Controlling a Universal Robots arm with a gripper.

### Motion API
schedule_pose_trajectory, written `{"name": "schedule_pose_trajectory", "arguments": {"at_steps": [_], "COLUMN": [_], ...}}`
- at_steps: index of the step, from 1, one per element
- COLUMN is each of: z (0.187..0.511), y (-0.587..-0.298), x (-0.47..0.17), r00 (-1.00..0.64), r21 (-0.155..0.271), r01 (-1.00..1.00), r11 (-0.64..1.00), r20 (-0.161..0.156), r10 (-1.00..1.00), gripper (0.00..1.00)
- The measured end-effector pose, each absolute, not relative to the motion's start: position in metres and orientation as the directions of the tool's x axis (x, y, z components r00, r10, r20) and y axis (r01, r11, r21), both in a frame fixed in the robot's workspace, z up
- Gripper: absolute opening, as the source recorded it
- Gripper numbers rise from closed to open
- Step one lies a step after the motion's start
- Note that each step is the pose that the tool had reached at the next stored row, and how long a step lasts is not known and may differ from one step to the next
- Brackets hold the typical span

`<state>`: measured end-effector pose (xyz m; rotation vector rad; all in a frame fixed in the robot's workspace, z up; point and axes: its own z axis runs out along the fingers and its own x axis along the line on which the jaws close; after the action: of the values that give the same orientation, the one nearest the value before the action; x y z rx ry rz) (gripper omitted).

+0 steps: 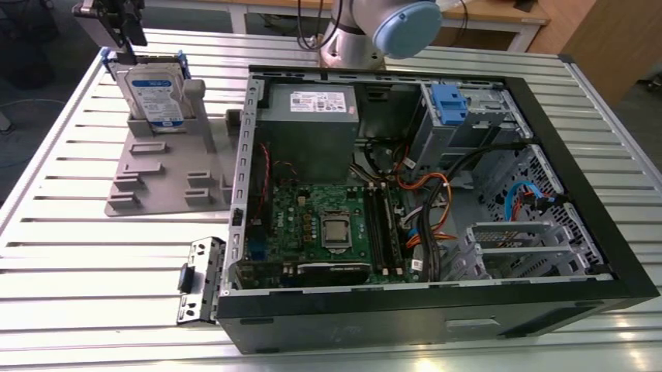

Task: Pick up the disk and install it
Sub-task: 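Pick up the disk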

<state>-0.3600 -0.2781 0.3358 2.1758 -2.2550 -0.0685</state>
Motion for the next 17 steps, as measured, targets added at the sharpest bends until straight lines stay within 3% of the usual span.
{"name": "schedule_pose_trajectory", "arguments": {"at_steps": [17], "z": [0.323], "y": [-0.268], "x": [-0.368], "r00": [-0.001], "r21": [0.037], "r01": [-0.999], "r11": [0.0], "r20": [-0.024], "r10": [-1.0], "gripper": [0.53]}}
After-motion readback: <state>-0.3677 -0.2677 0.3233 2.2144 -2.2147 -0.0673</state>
